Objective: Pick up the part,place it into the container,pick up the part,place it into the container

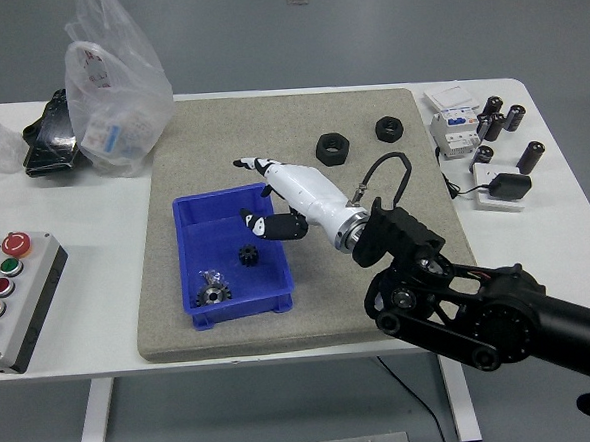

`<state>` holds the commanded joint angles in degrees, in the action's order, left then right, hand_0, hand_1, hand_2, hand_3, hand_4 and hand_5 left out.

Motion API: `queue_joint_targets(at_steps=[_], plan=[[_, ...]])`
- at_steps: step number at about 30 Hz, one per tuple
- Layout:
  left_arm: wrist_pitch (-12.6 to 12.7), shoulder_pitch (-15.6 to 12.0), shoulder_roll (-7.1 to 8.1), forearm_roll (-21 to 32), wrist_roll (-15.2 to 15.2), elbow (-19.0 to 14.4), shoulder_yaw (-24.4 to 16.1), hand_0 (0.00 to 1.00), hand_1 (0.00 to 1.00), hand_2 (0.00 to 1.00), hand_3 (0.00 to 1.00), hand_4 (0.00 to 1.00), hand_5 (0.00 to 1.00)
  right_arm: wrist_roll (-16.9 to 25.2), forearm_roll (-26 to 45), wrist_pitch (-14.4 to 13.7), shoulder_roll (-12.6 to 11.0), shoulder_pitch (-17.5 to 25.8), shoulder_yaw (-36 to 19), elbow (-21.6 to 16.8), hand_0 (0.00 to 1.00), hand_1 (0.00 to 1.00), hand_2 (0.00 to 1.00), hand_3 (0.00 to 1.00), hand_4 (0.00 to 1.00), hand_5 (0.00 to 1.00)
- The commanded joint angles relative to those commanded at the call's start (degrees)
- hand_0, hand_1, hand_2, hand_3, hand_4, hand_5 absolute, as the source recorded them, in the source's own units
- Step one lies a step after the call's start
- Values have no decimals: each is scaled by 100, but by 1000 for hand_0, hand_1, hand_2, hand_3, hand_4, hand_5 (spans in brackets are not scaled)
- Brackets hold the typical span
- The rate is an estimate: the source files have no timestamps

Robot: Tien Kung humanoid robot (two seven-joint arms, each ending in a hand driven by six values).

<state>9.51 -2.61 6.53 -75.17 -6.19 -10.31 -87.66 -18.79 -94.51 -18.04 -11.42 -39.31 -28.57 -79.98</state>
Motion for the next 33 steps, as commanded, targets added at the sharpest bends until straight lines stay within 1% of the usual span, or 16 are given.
queue_joint_targets(at_steps=[5,6,11,12,16,17,18,23,24,28,29,30,33], plan=[[-3,-6,-12,-37,-7,0,-13,615,590,567,625,716,266,296,360,-343,-191,286,-715,-22,223,585,833,807,599,330],[-3,-4,-14,-38,-6,0,-13,615,590,567,624,716,266,335,340,-406,-241,364,-873,-13,224,563,780,742,586,336],[-2,10,-3,-36,14,0,-27,615,590,567,624,716,266,596,283,-684,-545,823,-1762,33,224,563,780,742,586,336],[-2,13,2,-37,17,0,-30,615,590,567,624,711,263,705,359,-733,-601,929,-1962,28,268,572,748,726,578,334],[-3,36,25,-52,29,0,-36,615,590,567,624,711,263,1216,839,-869,-729,1369,-2720,-29,268,572,748,726,578,334],[-5,42,29,-46,35,0,-30,615,590,567,624,711,263,1314,937,-888,-746,1452,-2857,-45,268,572,748,726,578,334],[-7,49,34,-43,40,0,-21,615,590,568,625,711,261,1449,1074,-909,-764,1566,-3043,-66,363,575,708,702,572,332],[-20,102,72,-51,65,0,13,615,590,568,625,711,261,2049,1694,-939,-796,2116,-3849,-184,363,575,708,702,572,332],[-22,113,82,-55,69,0,18,615,590,568,625,710,261,2144,1797,-935,-793,2213,-3982,-205,440,580,685,690,564,326],[-40,191,152,-30,114,0,93,615,590,568,625,710,261,2440,2174,-915,-738,2668,-4612,-271,440,580,685,690,564,326],[-44,206,165,-12,130,0,117,615,590,568,625,710,261,2471,2213,-913,-725,2733,-4715,-276,440,580,685,690,564,326],[-51,223,182,11,149,0,150,615,590,568,625,711,260,2503,2251,-910,-709,2805,-4835,-281,467,586,682,685,560,324],[-78,299,254,66,208,0,276,615,590,568,625,711,260,2604,2316,-918,-619,3034,-5235,-312,467,586,682,685,560,324]])
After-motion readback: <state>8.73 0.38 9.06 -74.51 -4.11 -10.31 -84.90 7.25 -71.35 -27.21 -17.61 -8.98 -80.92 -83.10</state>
